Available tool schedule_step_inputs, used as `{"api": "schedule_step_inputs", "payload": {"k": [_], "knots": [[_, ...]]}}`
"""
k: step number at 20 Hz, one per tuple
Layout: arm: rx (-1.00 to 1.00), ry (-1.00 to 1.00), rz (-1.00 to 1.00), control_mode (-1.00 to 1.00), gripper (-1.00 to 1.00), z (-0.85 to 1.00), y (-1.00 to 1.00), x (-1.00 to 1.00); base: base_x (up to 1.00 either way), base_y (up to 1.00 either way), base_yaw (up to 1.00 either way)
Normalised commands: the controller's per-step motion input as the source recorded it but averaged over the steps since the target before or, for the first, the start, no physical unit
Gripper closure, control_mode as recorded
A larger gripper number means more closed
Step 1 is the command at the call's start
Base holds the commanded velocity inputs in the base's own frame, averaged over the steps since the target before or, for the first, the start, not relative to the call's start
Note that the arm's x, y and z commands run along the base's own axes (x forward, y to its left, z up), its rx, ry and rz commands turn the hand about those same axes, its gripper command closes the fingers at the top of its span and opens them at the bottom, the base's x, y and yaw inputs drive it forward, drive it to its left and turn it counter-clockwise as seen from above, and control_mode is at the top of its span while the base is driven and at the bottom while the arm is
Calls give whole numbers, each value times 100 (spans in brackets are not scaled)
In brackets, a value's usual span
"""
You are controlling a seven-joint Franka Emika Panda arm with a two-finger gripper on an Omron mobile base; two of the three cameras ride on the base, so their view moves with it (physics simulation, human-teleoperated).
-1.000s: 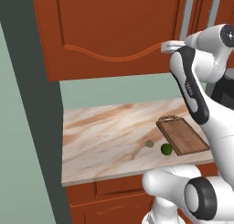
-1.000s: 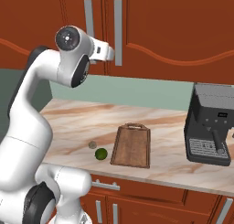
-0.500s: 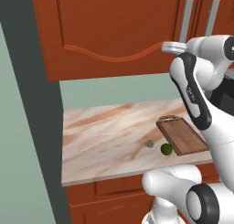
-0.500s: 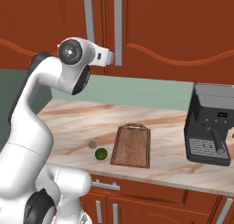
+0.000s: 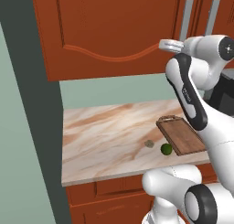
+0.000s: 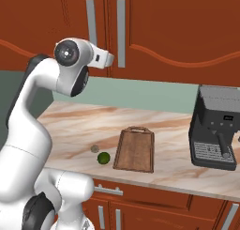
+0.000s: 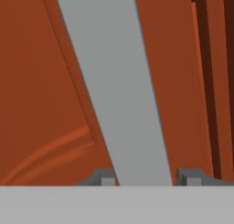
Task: Open the cabinet. Place the bowl and condiment on the counter. Then place the lime and garlic on the cutting board.
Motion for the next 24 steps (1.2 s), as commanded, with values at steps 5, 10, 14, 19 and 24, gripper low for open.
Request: {"api": "schedule_step_inputs", "payload": {"k": [5, 10, 14, 19, 24], "knots": [[11, 0, 2, -100, 100, 0, 56, 19, 0, 0, 0], [10, 0, 11, -100, 100, 0, 42, -9, 0, 0, 0], [3, 0, 11, -100, 100, 0, 54, -39, 0, 0, 0], [0, 1, 12, -100, 100, 0, 73, -49, 0, 0, 0], [0, 2, 8, -100, 100, 0, 88, -56, 0, 0, 0]]}}
